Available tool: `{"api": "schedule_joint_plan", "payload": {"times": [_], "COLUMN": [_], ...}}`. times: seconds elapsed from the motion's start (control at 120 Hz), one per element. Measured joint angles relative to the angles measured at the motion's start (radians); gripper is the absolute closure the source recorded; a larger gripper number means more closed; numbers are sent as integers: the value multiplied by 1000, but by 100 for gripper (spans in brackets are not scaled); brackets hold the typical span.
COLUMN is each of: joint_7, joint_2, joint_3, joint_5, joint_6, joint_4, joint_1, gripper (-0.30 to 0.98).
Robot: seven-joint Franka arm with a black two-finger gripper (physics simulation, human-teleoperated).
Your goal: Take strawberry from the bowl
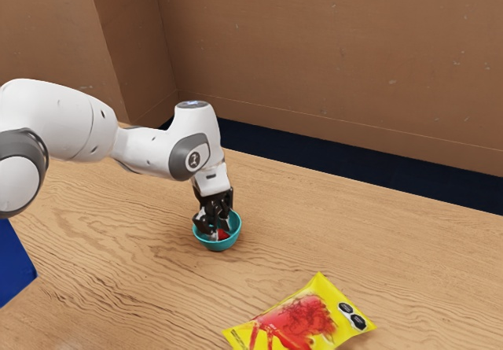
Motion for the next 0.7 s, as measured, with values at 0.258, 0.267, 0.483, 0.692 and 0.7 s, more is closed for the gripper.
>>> {"api": "schedule_joint_plan", "payload": {"times": [0.258,0.267,0.483,0.692,0.7], "joint_7": [-3,-3,-5,-6,-6], "joint_2": [-41,-46,-202,3,7], "joint_3": [-4,-4,-6,1,2], "joint_5": [-1,-1,-1,-3,-2], "joint_6": [11,11,-11,-19,-19], "joint_4": [-6,-8,-35,155,157], "joint_1": [-7,-8,-70,-176,-177], "gripper": [75,75,79,75,73]}}
